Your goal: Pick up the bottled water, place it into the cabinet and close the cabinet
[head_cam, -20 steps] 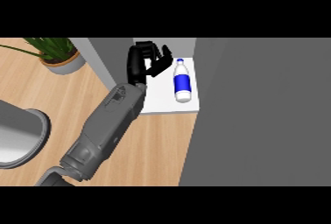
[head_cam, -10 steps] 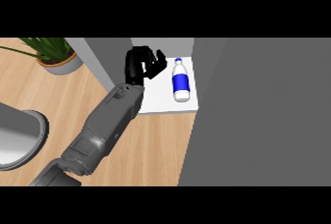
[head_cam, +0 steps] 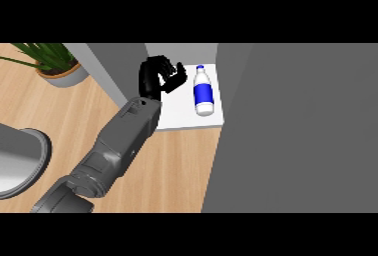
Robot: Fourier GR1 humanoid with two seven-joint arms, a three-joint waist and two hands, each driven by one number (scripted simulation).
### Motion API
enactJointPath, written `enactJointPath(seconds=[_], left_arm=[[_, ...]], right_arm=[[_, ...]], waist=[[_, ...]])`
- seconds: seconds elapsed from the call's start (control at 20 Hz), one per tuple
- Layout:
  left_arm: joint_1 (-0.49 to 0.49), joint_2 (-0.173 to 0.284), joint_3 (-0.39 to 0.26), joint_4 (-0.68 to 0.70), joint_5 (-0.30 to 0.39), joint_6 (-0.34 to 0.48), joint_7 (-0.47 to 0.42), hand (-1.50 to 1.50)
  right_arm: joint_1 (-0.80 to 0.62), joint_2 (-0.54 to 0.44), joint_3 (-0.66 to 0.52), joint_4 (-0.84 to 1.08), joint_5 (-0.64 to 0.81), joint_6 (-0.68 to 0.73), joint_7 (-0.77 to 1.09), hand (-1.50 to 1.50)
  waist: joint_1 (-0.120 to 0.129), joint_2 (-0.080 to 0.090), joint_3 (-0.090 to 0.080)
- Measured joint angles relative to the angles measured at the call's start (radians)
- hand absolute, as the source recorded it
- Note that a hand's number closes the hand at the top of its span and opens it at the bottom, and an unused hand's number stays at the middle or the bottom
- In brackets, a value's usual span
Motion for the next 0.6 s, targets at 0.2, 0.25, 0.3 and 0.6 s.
enactJointPath(seconds=[0.2,0.25,0.3,0.6], left_arm=[[-0.012,0.0,-0.018,0.056,-0.035,0.025,0.0,-1.5],[-0.012,0.003,-0.022,0.068,-0.042,0.028,0.0,-1.5],[-0.018,0.004,-0.027,0.081,-0.05,0.038,0.006,-1.5],[-0.022,-0.006,-0.036,0.111,-0.07,0.092,0.009,-1.5]], right_arm=[[0.0,-0.004,0.003,0.003,-0.004,0.004,-0.015,-1.5],[0.004,-0.005,0.008,0.003,-0.004,0.005,-0.023,-1.5],[0.008,-0.009,0.01,0.002,-0.005,0.007,-0.027,-1.5],[-0.003,-0.012,0.001,0.003,-0.01,0.01,-0.024,-1.5]], waist=[[0.001,0.001,0.0],[-0.004,0.001,0.0],[-0.006,0.002,0.0],[-0.009,0.006,-0.001]])
